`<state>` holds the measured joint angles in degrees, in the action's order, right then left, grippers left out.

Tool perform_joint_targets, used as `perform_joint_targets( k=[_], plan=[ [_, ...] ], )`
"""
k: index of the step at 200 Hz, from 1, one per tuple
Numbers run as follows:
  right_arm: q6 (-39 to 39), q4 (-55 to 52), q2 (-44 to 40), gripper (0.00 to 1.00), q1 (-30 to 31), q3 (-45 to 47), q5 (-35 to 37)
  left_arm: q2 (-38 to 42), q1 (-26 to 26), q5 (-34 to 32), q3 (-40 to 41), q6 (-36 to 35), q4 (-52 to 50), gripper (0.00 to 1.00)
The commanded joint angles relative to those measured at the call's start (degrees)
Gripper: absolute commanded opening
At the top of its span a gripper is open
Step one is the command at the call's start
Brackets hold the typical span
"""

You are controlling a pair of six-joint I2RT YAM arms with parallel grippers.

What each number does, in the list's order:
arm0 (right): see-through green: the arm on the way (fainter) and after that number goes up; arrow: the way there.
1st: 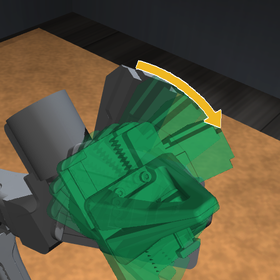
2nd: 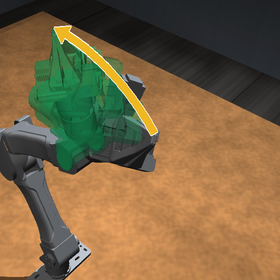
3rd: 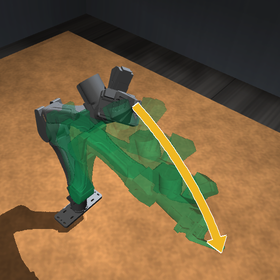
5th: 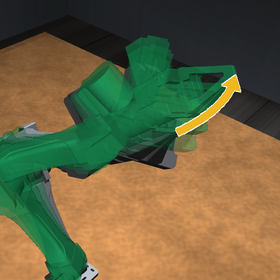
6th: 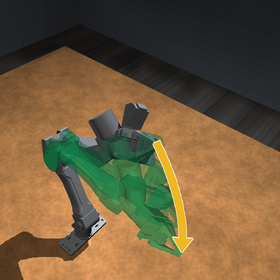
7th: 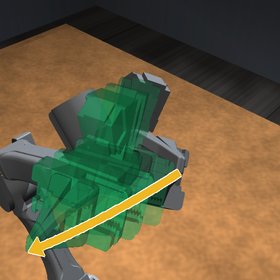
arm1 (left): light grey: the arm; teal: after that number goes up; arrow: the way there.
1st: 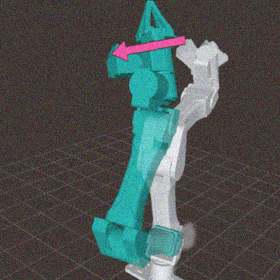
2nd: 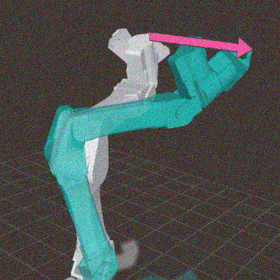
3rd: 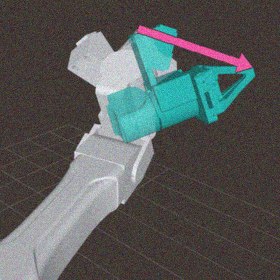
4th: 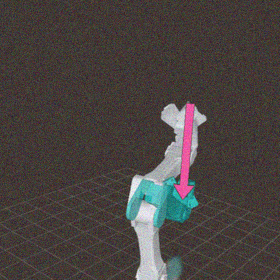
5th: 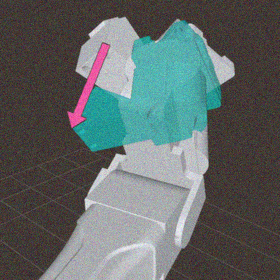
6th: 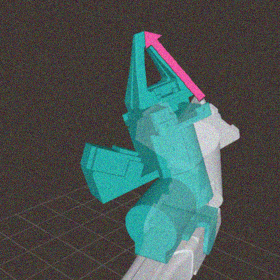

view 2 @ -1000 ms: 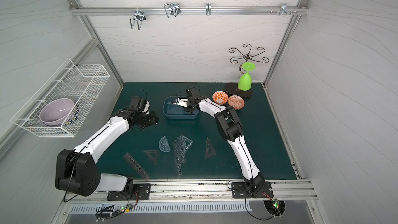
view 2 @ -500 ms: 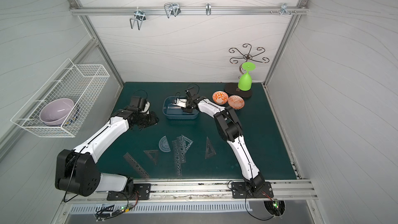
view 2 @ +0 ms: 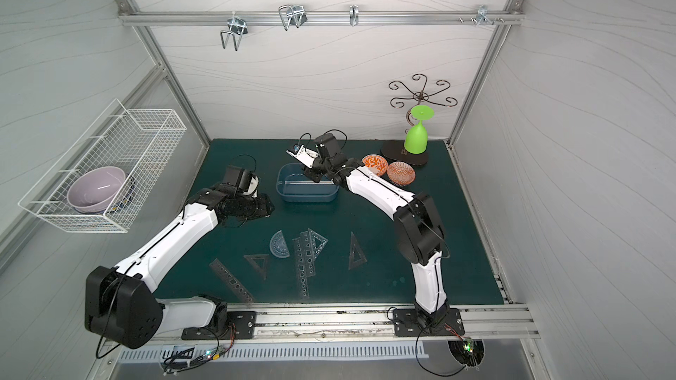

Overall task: Put the scattered rulers into the storage box
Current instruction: Place the ruler in the storage box.

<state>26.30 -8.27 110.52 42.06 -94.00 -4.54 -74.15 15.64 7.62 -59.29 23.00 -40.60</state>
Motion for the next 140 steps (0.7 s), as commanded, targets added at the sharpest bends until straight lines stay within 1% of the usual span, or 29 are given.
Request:
perform_joint_targets(
  k=[1,17,20,52,68,82,106,124,140],
  plan=[
    [-12.4,-3.8,-3.8,0.32,0.0,6.8,3.9,2.4,0.6,0.5,-0.2,-2.4,-1.7,0.47],
    [-16.4,-5.0,-7.4,0.32,0.2,11.5,4.6,3.2,0.9,1.1,0.4,-2.7,-1.5,0.47],
    [-18.3,-5.4,-8.0,0.32,0.3,12.3,4.7,3.3,1.0,1.2,0.5,-2.7,-1.4,0.47],
    [-27.9,-13.0,-13.3,0.32,0.6,17.3,7.0,3.0,2.6,1.6,0.8,-2.9,-1.4,0.49],
    [-32.8,-18.3,-15.5,0.33,0.5,19.3,6.2,2.5,3.6,1.4,0.5,-3.0,-1.6,0.49],
    [-36.4,-20.7,-18.1,0.33,0.6,22.8,5.7,1.9,4.1,1.5,-0.2,-3.2,-2.0,0.50],
    [-42.9,-22.3,-24.5,0.35,1.2,32.4,5.5,1.8,4.3,1.5,-1.0,-3.7,-2.1,0.52],
    [-47.9,-21.6,-30.1,0.38,1.8,40.3,5.7,1.3,4.3,1.4,-1.4,-4.3,-2.1,0.53],
    [-51.2,-21.8,-33.5,0.44,2.9,45.3,6.1,0.8,4.3,1.4,-1.3,-4.4,-1.7,0.54]
  ],
)
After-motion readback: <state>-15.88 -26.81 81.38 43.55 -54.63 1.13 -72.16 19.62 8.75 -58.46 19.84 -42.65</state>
